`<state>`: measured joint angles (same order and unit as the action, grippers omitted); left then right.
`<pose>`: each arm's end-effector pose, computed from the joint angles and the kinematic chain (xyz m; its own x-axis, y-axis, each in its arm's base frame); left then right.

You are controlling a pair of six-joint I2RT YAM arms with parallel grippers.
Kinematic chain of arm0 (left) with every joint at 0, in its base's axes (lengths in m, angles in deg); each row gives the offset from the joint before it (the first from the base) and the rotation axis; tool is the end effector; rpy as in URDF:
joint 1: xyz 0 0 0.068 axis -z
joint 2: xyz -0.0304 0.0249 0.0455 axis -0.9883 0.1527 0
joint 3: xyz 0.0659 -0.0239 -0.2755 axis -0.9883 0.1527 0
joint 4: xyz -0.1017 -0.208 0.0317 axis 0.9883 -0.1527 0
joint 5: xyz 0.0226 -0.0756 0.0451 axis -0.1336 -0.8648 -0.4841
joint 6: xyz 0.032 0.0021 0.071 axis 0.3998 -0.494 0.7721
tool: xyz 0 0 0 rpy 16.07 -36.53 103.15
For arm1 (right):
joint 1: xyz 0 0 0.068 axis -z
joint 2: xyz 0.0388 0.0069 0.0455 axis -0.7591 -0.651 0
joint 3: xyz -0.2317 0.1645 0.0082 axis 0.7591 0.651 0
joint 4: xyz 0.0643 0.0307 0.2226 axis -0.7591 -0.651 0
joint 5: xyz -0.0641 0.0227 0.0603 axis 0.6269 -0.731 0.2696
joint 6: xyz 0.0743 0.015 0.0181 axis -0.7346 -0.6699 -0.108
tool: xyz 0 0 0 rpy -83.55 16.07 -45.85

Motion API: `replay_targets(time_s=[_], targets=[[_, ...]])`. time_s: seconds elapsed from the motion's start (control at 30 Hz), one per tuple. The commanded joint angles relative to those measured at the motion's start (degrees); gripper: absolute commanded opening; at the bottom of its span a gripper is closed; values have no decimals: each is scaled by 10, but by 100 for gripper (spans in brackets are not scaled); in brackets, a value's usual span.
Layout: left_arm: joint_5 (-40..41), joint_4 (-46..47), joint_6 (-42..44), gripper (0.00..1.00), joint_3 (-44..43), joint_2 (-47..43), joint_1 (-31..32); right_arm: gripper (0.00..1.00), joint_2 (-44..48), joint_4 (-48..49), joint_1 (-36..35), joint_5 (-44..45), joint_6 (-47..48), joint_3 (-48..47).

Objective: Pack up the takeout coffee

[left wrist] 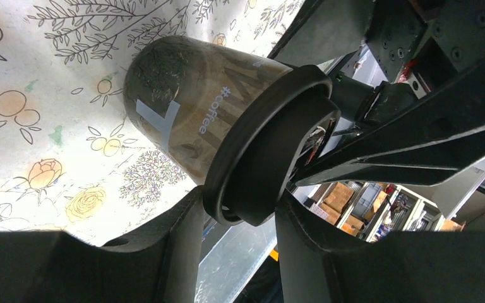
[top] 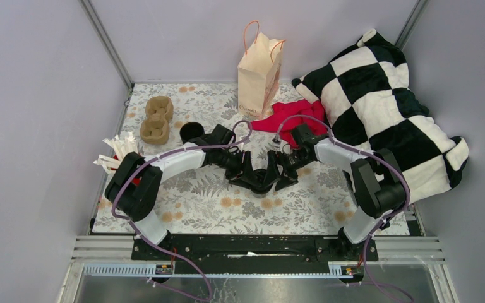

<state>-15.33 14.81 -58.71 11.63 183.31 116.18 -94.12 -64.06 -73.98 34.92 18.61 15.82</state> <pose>0.2310 -0.2174 0.1930 -0.9906 0.1369 0.0018 0.0857 0.6309 -0.7711 0.2469 0.1681 0.1849 -0.9436 -0.2649 -0.1985 -0.3183 0.5615 0.7638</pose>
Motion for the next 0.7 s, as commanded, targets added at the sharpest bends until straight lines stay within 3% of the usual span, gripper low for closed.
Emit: replay_targets(time_s=[0.0,0.13,0.27,0.4,0.67], targets=[[218,-82,63,45,40,59,2,82,-33,-4,-8,17,10,18],[218,-76,61,45,48,59,2,67,-71,59,-3,106,-36,80],[215,-70,60,45,54,56,2,60,-144,82,15,161,-34,89],[211,-76,64,45,39,41,2,68,-91,80,18,123,-36,75],[188,-102,64,51,-47,25,2,82,-29,0,21,11,-38,-42]])
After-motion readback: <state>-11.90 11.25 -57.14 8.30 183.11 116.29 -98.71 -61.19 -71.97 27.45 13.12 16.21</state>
